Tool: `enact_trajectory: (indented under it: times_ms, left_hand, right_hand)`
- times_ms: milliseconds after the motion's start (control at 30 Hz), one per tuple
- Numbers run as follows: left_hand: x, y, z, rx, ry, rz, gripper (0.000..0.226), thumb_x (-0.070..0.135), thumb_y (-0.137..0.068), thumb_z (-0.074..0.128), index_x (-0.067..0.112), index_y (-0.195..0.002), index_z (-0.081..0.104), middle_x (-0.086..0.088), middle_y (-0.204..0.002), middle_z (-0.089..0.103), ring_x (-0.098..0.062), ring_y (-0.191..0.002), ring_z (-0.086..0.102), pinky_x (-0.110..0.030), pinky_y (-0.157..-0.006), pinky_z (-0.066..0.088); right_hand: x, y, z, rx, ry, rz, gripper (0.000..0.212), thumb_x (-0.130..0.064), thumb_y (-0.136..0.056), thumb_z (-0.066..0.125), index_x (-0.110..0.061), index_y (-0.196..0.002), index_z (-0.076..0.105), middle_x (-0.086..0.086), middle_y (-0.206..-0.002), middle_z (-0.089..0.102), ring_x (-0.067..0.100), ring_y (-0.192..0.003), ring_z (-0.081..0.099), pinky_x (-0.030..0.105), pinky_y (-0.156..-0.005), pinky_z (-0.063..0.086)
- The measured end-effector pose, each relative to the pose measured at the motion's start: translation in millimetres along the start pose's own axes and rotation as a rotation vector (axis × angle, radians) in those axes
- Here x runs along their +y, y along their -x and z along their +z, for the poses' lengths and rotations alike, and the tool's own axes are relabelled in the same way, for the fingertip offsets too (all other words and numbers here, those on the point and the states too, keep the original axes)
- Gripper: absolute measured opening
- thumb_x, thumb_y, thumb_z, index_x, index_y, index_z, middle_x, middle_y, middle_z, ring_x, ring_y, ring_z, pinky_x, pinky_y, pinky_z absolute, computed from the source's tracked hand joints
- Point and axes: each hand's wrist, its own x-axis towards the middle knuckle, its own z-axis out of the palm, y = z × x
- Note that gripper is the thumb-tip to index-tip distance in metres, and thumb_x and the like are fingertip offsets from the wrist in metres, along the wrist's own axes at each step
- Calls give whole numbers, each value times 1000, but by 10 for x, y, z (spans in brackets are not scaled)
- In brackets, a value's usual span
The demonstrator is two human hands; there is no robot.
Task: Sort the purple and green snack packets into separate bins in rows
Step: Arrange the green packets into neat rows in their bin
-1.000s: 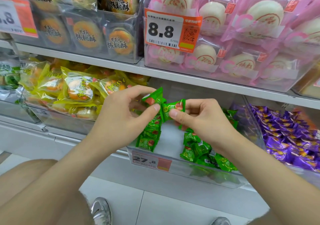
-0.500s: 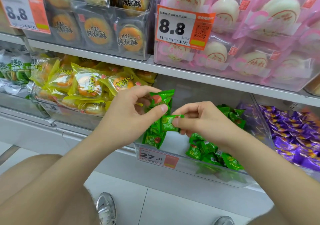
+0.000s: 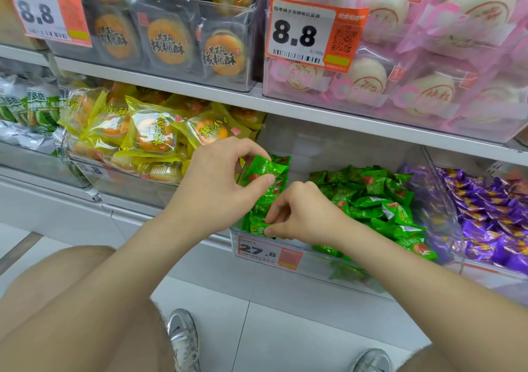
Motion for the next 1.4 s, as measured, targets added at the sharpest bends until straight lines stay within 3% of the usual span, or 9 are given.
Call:
enact_trajectory:
  times_ms: [233, 533, 633, 733, 867, 967, 1067, 1200, 1400]
  left_hand:
    - [-45, -1, 9, -25, -26, 3, 19, 38, -85, 82, 33, -103, 76, 21, -85, 62, -2, -80, 57, -9, -72, 37]
    - [-62, 15, -23, -25, -32, -26, 21, 37, -84, 82, 35, -105, 78, 18, -75, 58, -7, -78, 59, -8, -69, 37]
    - [-67, 31, -56, -21, -29, -51, 21, 34, -84, 80, 35, -104, 79, 19, -69, 53, -8, -75, 57, -8, -67, 38]
    - [-66, 37, -86, -50, -11, -76, 18, 34, -84, 79, 38, -102, 79, 16, -66, 54, -9, -74, 57, -10, -62, 35]
    - [-44, 44, -114, -150, 92, -56, 14, 40, -85, 80, 39, -98, 79, 6, -63, 61, -18, -65, 57, -34, -58, 45]
    - [-37, 44, -96, -120, 65, -26, 19, 43, -85, 79, 39, -103, 77, 12, -71, 59, -10, -65, 57, -31, -62, 46]
    - [-81, 17, -61, -31, 25, -26, 12, 38, -89, 74, 35, -101, 76, 16, -86, 58, 4, -70, 53, -23, -71, 40]
    - [-117, -3, -14, -49, -18, -49, 5, 29, -91, 74, 33, -93, 76, 14, -84, 63, 7, -72, 53, -26, -72, 41]
    - [-118, -12, 54, -47, -60, -51, 7, 26, -89, 73, 32, -89, 77, 14, -86, 64, 13, -74, 52, -9, -69, 33]
  right_hand:
    - [-69, -76, 73, 16, 180, -114, 15, -33, -75, 87, -20, -76, 79, -17, -58, 59, 3, -65, 62, 29, -73, 59]
    - [-6, -62, -52, 48, 146, -44, 34, -56, -72, 88, -24, -72, 77, -12, -62, 69, 2, -67, 66, 27, -76, 57]
    - [28, -31, -201, 159, 19, -19, 7, -30, -81, 77, -26, -86, 79, -11, -67, 73, 1, -63, 69, 26, -75, 59]
    - [9, 113, -347, 260, -304, -39, 32, -13, -81, 69, -29, -108, 75, -4, -87, 77, 11, -72, 74, 28, -74, 59]
    - [-98, 277, -387, 238, -566, -162, 21, -14, -90, 83, -17, -111, 78, 6, -89, 78, 25, -78, 77, 41, -73, 64]
    - [-38, 252, -427, 228, -472, -114, 11, -20, -91, 82, -17, -101, 81, 2, -78, 78, 20, -73, 77, 34, -69, 63]
    - [75, 217, -424, 68, -133, -45, 7, -30, -88, 85, -26, -93, 83, -12, -68, 75, 2, -66, 72, 20, -68, 53]
    - [60, 174, -259, -128, -55, -30, 14, -30, -84, 88, -23, -94, 83, -6, -69, 77, 3, -63, 73, 23, -70, 60]
    - [-66, -2, -58, -129, 44, -88, 7, -21, -77, 88, -21, -78, 81, -9, -62, 73, 0, -59, 70, 24, -74, 60]
